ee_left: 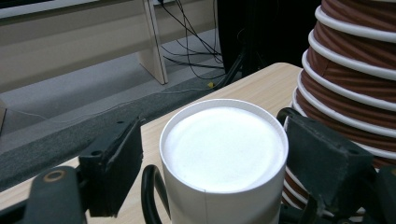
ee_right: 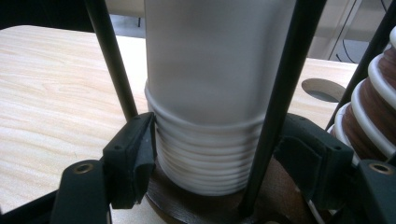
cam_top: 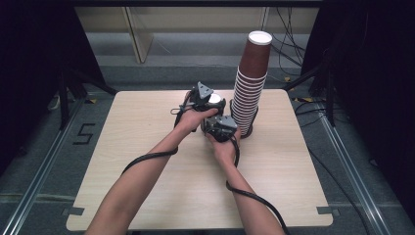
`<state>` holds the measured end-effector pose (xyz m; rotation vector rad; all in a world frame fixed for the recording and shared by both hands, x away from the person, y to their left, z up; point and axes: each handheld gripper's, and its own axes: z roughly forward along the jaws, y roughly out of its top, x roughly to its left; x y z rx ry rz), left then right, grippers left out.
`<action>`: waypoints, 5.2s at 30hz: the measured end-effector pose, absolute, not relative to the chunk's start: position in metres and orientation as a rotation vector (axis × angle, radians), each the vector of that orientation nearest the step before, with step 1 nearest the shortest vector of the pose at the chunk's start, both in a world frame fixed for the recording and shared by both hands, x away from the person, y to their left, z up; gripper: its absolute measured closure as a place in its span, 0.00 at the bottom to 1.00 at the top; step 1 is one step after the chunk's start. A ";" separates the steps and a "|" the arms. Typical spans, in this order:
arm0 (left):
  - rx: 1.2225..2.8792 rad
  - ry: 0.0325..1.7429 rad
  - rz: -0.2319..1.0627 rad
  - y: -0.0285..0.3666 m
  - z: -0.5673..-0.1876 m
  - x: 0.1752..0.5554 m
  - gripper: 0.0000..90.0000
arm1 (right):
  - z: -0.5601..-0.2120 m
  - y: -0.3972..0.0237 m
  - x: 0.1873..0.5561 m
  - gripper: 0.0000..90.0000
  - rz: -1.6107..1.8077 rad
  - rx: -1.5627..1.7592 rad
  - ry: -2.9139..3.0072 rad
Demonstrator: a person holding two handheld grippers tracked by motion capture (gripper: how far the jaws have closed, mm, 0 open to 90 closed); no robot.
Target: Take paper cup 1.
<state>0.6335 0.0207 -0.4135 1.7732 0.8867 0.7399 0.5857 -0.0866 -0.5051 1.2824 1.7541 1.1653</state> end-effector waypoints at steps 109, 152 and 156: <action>1.734 0.767 0.712 0.083 -0.355 0.520 0.37 | -0.447 -0.164 0.490 0.22 1.207 0.981 1.955; 1.985 0.618 0.516 0.024 -0.402 0.474 0.37 | -0.466 -0.139 0.446 0.17 1.483 1.009 2.021; 1.984 0.606 0.512 0.019 -0.401 0.473 0.37 | -0.466 -0.138 0.447 0.19 1.476 1.015 2.010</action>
